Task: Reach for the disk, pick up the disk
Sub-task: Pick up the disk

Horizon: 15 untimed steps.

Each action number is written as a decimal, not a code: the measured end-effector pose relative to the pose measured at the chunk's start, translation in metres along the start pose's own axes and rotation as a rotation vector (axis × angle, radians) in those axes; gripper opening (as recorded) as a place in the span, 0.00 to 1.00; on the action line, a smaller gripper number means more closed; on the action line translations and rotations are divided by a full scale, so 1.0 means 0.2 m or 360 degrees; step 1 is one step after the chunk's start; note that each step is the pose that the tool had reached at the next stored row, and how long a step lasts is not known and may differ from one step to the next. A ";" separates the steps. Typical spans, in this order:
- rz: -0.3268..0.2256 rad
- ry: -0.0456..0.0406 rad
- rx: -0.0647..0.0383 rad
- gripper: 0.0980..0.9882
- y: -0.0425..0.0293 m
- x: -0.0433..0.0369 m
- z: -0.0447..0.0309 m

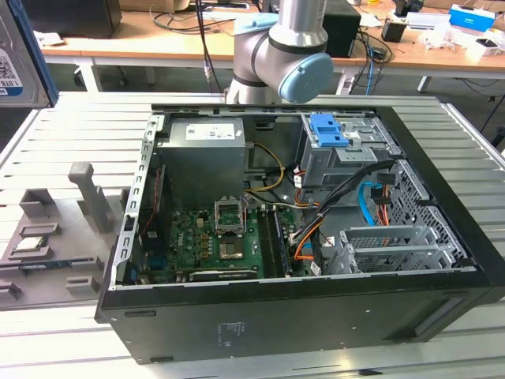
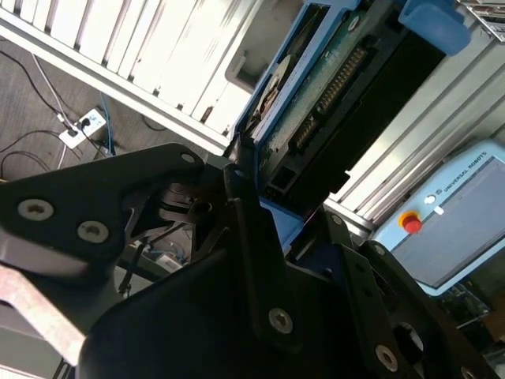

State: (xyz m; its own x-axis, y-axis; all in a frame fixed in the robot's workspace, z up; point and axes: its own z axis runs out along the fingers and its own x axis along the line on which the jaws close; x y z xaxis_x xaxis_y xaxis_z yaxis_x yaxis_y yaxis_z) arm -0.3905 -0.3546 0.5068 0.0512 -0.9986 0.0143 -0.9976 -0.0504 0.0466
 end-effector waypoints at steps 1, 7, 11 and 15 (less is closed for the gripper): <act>0.0000 0.0000 0.0000 0.30 0.000 0.000 0.000; 0.0000 0.0000 0.0000 0.30 -0.008 0.001 -0.001; 0.0000 0.0000 0.0000 0.30 -0.061 0.002 -0.003; 0.0000 0.0000 0.0000 0.30 -0.161 0.004 -0.007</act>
State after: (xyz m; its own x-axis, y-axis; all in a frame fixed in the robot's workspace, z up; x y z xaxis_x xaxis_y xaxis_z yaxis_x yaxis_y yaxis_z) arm -0.3583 -0.3538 0.5068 0.0511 -0.9986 0.0144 -0.9976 -0.0504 0.0469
